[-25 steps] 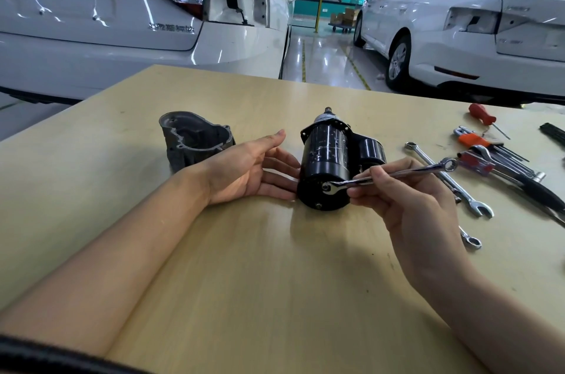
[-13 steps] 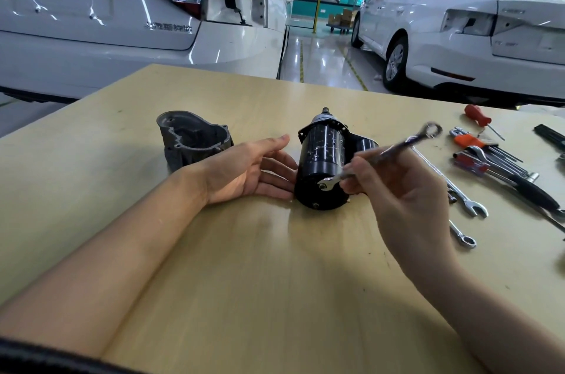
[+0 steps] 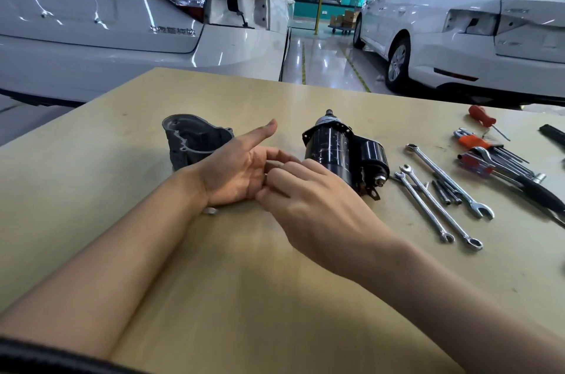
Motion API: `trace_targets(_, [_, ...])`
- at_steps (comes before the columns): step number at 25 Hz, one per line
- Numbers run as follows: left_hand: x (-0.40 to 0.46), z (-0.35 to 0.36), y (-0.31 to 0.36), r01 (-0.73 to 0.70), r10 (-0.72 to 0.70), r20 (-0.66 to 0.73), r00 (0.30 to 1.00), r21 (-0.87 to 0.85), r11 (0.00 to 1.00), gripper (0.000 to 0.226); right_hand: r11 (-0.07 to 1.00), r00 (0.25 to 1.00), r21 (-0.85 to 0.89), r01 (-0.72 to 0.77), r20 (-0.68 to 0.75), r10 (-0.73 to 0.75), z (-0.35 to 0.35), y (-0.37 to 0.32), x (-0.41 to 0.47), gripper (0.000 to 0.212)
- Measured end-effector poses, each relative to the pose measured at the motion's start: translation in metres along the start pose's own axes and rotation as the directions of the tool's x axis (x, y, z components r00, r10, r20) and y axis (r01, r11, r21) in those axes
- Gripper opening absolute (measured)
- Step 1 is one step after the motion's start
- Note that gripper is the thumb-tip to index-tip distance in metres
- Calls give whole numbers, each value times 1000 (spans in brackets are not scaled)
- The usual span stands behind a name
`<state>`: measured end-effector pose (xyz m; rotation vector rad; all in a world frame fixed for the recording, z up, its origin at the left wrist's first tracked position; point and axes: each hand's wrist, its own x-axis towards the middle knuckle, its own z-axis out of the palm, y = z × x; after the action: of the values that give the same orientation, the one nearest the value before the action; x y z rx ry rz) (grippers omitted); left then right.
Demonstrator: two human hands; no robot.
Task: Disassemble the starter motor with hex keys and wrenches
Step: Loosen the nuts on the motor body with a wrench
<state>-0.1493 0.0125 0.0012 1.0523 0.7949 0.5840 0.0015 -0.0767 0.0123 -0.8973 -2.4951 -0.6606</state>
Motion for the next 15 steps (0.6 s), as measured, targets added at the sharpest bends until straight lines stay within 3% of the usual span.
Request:
trace_targets(2, [1,0,-1,-4,4,4,1000,-3,1000,71,962,982,268,-55,-158,101,-5,4,-12,7])
trace_targets(4, [2,1,-2,-33,34,33,999,-16,999,61,795,899,578,-185,-227,375,-11,11,-26,4])
trace_targets(5, [2,1,-3,-49,49,41,998,1,999,53,655,819,711,-257,-200,538,-13,14,-33,3])
trace_targets(7, [2,4,-3,-71,69,45,997,45,996,47,244,611,919,-311,-4,792,-15,20,-46,7])
trace_targets(9, [2,4,-3,-72,70,45,997,52,996,47,-86,459,963,-256,199,866,-13,24,-53,12])
trace_targets(10, [2,4,-3,-72,70,48,996,51,996,47,-175,421,957,-232,261,869,-12,24,-54,13])
trace_targets(12, [2,4,-2,-77,74,61,995,53,996,49,-240,383,952,-188,296,875,-7,23,-53,14])
trace_targets(15, [3,3,-2,-76,73,55,996,60,995,48,-233,350,961,-147,271,897,-5,20,-50,14])
